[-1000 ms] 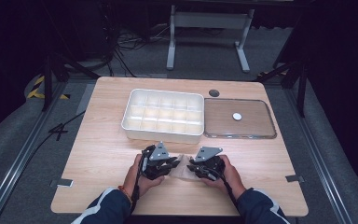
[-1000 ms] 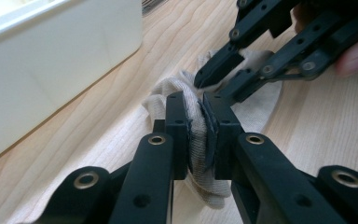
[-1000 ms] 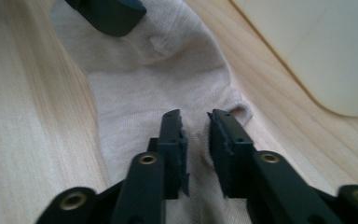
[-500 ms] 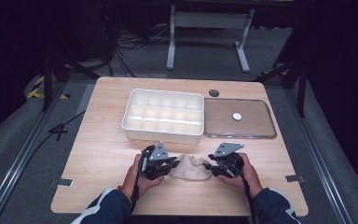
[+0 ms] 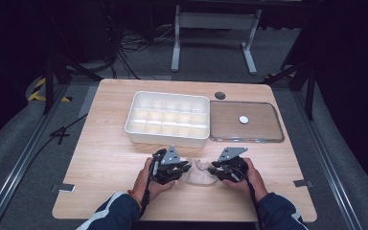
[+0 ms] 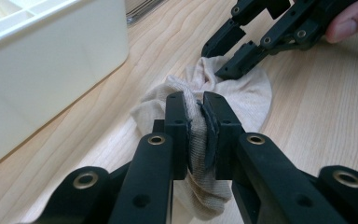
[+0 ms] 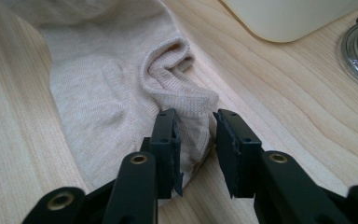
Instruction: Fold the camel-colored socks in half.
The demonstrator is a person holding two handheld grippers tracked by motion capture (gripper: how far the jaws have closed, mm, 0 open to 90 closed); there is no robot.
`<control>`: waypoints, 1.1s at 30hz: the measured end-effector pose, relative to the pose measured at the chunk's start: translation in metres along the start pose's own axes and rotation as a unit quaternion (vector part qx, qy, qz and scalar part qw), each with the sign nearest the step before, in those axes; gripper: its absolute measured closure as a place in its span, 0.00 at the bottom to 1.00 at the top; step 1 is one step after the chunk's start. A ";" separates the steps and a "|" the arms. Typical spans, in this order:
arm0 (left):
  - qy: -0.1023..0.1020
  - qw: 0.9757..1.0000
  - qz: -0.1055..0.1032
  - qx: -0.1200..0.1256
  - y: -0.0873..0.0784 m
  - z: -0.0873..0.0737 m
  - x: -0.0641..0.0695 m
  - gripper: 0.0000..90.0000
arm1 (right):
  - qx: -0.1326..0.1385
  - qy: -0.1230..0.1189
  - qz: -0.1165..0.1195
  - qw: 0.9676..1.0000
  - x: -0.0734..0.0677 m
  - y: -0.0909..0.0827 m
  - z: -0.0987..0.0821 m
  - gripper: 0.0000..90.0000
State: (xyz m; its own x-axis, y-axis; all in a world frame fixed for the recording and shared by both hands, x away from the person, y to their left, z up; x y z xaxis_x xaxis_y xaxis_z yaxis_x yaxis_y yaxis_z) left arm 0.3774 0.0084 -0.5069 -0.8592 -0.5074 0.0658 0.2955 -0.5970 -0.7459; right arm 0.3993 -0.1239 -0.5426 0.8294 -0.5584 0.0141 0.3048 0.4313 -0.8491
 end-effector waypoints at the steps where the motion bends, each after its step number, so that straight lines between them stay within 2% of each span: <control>1: -0.001 1.000 0.000 0.001 0.001 0.002 0.001 0.90 | 0.000 0.000 0.000 1.000 0.000 0.000 0.000 0.77; 6: -0.003 1.000 0.000 0.003 0.008 0.009 0.004 0.90 | 0.000 -0.007 -0.004 1.000 0.000 0.000 0.001 0.77; 14: -0.003 1.000 -0.001 0.002 0.018 0.017 0.010 0.90 | 0.001 -0.006 -0.001 1.000 0.001 0.001 0.001 0.77; 23: -0.007 1.000 -0.001 0.001 0.028 0.021 0.016 0.90 | 0.002 -0.003 0.003 1.000 0.001 0.001 0.001 0.78; 24: -0.002 1.000 0.000 -0.002 0.029 0.021 0.016 0.90 | 0.002 -0.003 0.003 1.000 0.001 0.001 0.001 0.78; 33: -0.003 1.000 -0.002 -0.001 0.038 0.025 0.022 0.90 | 0.003 -0.001 0.007 1.000 0.001 0.001 0.001 0.78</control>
State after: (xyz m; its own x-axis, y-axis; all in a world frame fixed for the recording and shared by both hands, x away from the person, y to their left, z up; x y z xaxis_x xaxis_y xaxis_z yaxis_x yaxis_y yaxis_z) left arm 0.3799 -0.0412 -0.5175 -0.8572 -0.5098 0.0727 0.2915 -0.5967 -0.7476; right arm 0.4004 -0.1231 -0.5433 0.8349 -0.5504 0.0038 0.2957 0.4427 -0.8465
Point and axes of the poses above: each handheld gripper's, and its own axes: y roughly forward along the jaws, z roughly out of its top, x roughly to its right, the point moved 10 cm from there along y, roughly forward along the jaws, and after that the axes turned 10 degrees about -x, right-handed, at the moved point
